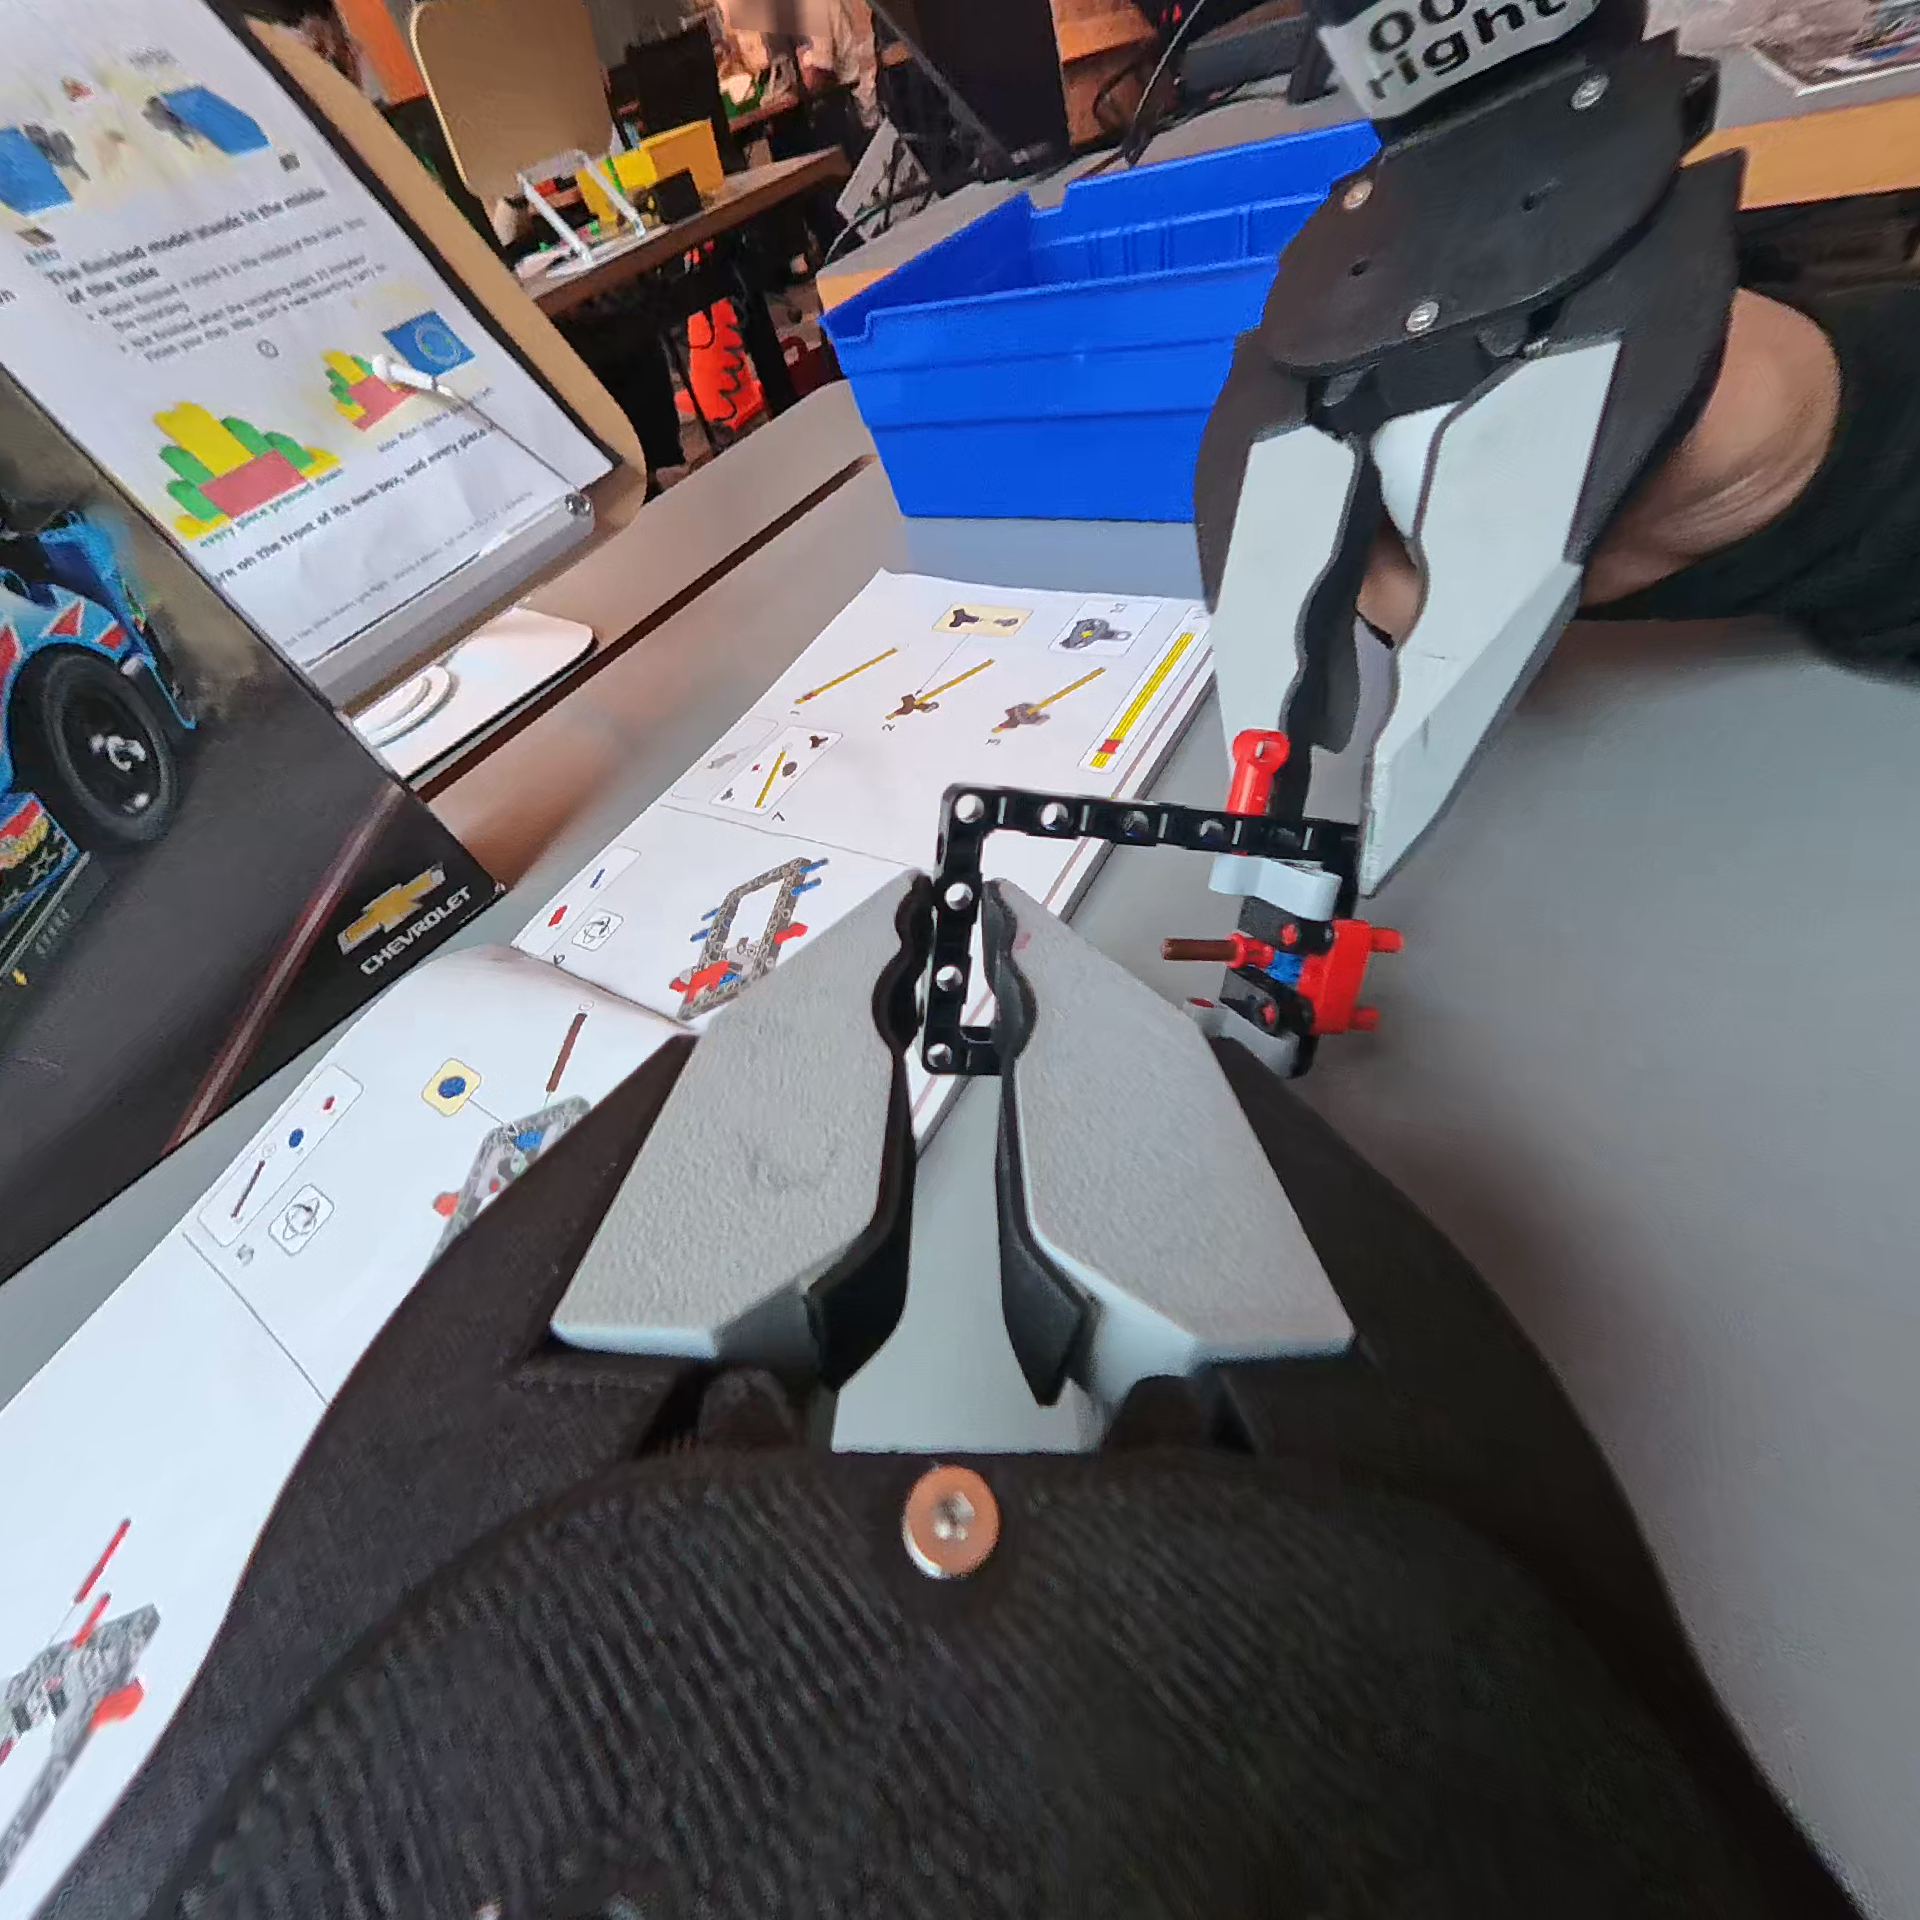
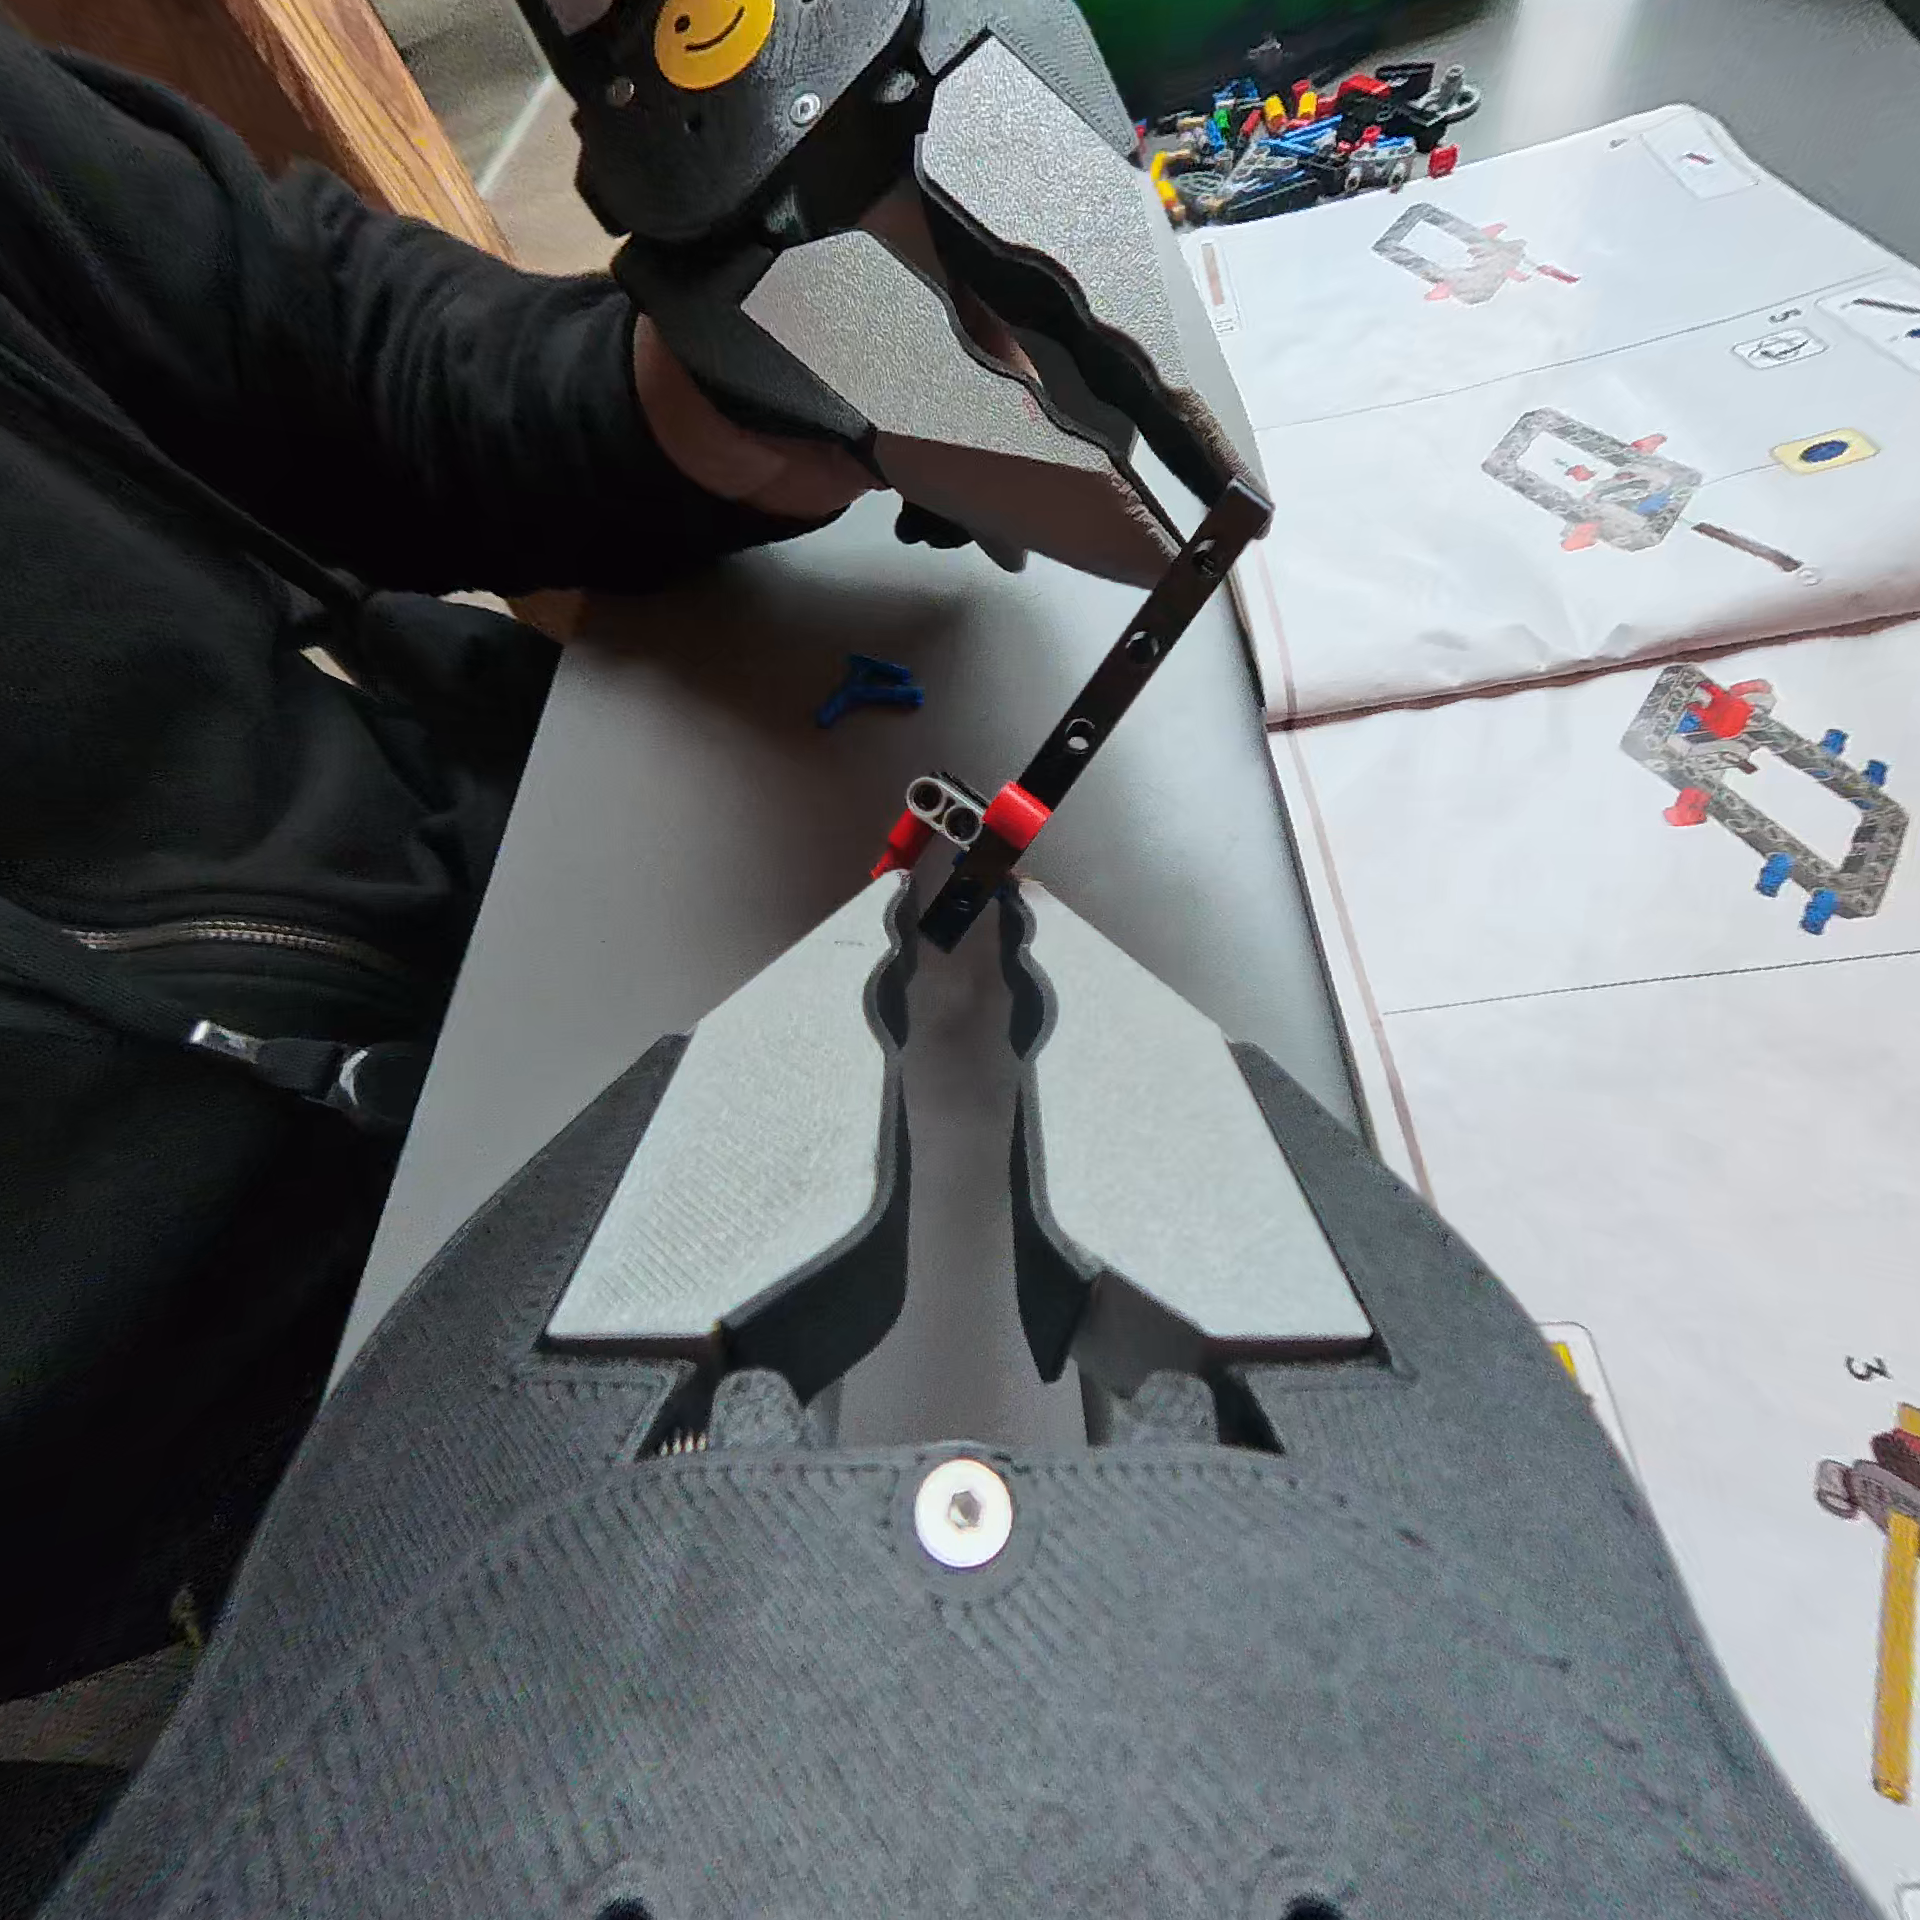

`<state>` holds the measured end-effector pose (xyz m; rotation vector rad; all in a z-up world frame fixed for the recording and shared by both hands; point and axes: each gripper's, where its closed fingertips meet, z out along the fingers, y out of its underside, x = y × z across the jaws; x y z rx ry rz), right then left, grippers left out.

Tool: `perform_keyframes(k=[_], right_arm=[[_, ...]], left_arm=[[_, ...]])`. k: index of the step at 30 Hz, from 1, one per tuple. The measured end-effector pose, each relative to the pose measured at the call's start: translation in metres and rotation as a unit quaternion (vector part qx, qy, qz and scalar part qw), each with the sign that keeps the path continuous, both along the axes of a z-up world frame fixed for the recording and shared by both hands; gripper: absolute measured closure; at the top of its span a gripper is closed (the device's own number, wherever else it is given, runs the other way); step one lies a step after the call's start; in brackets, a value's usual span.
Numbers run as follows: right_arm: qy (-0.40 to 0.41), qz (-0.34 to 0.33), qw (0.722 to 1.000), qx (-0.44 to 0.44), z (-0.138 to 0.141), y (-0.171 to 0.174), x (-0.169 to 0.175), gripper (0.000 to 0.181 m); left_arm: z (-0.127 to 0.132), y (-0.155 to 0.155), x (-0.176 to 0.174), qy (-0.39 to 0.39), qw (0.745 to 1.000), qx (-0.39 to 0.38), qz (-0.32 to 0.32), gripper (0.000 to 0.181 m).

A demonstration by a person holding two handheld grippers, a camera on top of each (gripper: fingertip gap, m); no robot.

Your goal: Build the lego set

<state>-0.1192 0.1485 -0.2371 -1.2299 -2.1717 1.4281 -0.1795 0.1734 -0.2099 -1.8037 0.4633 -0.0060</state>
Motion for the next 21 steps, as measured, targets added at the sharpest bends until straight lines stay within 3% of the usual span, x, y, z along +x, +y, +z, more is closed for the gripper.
perform_keyframes(k=[2,5,7,11,13,21], right_arm=[[0.015,0.001,1.000,0.025,0.001,0.000,0.001,0.170],[0.032,0.011,0.999,0.040,0.004,-0.002,0.004,0.175],[0.038,0.016,0.998,0.042,0.006,-0.002,0.006,0.176],[0.038,0.022,0.998,0.055,0.002,-0.003,0.007,0.176],[0.038,0.024,0.997,0.059,0.001,-0.003,0.007,0.176],[0.049,0.023,0.997,0.056,0.004,-0.003,0.007,0.176]], left_arm=[[0.005,-0.004,0.004,-0.002,0.999,0.011,-0.031,0.173],[0.007,-0.019,0.024,-0.023,0.992,-0.016,-0.127,0.162],[0.001,-0.033,0.036,-0.029,0.979,-0.053,-0.194,0.174],[-0.012,-0.044,0.041,-0.021,0.969,-0.090,-0.227,0.175],[-0.015,-0.050,0.043,-0.012,0.966,-0.094,-0.242,0.167],[-0.003,-0.053,0.038,-0.060,0.965,-0.064,-0.249,0.169]])
